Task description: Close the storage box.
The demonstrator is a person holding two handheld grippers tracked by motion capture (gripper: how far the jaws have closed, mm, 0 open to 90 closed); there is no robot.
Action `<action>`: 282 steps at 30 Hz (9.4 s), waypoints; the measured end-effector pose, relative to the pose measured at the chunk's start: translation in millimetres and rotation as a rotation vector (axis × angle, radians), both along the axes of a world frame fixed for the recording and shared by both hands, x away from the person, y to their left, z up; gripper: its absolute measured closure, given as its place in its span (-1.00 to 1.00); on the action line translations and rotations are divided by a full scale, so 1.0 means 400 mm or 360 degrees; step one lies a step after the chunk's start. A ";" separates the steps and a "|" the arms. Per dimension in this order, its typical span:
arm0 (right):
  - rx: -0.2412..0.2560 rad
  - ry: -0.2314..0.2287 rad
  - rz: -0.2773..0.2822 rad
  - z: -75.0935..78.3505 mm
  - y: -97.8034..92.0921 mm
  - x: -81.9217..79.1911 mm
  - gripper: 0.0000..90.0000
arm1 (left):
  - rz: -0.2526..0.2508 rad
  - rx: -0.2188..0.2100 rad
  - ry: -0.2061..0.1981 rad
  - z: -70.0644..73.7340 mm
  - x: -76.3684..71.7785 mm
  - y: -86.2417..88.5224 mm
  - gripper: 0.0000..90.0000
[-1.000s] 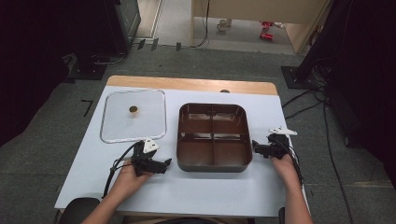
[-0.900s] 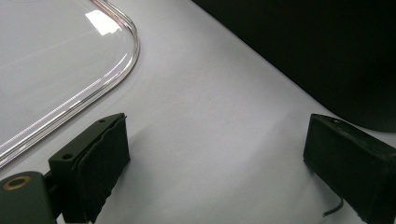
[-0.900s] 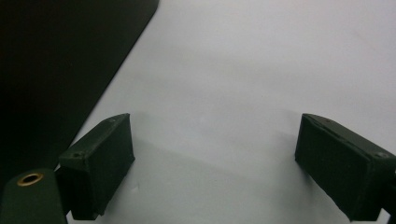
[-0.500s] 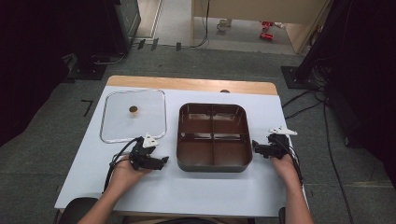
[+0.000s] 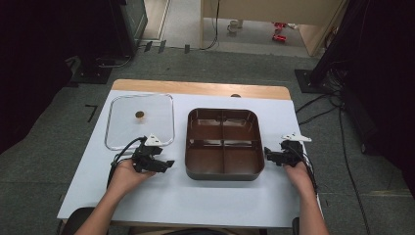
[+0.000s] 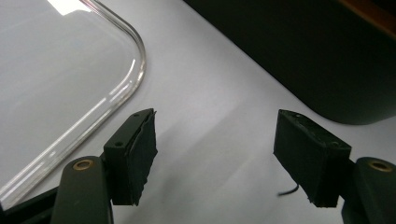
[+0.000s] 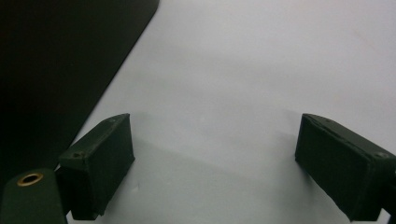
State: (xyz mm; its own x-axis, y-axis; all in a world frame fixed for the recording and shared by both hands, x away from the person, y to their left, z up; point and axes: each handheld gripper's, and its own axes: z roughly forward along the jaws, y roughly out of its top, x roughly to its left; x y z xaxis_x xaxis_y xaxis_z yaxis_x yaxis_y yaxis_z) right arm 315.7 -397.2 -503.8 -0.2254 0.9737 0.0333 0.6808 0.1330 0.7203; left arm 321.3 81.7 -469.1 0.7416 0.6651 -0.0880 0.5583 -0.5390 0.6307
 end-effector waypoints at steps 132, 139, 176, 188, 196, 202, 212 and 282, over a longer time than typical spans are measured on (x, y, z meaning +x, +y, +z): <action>-0.0005 -0.0003 -0.0001 0.000 0.001 -0.001 -0.75 | 0.0480 -0.0079 -0.0150 0.086 0.320 0.204 0.31; -0.0004 -0.0003 -0.0001 0.000 0.001 -0.001 -0.75 | 0.0475 -0.0117 -0.0129 0.120 0.301 0.193 0.31; -0.0004 -0.0003 -0.0001 0.000 0.001 -0.001 -0.75 | 0.0270 -0.0144 -0.0117 0.226 0.182 0.015 0.31; -0.0004 -0.0003 0.0001 0.000 0.000 -0.001 -0.75 | 0.0163 -0.0106 -0.0145 0.213 0.144 -0.085 0.32; -0.0003 -0.0003 -0.0001 0.000 0.001 -0.001 -0.75 | 0.0130 -0.0099 -0.0147 0.203 0.131 -0.133 0.32; -0.0004 -0.0003 -0.0001 0.000 0.001 -0.001 -0.75 | 0.0116 -0.0115 -0.0138 0.195 0.128 -0.162 0.32; -0.0006 -0.0003 0.0002 0.000 0.000 -0.001 -0.75 | 0.0088 -0.0111 -0.0135 0.203 0.129 -0.228 0.32; -0.0005 -0.0003 0.0001 0.000 0.000 -0.001 -0.75 | 0.0111 -0.0047 -0.0209 0.126 0.083 -0.486 0.32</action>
State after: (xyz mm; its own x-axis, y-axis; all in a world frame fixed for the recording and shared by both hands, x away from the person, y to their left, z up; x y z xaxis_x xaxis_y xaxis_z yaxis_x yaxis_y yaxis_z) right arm 315.5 -397.1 -503.9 -0.2262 0.9736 0.0299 0.6793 0.1357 0.7212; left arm 354.7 -112.8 -418.7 0.7001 0.7139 -0.0132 0.5052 -0.4821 0.7158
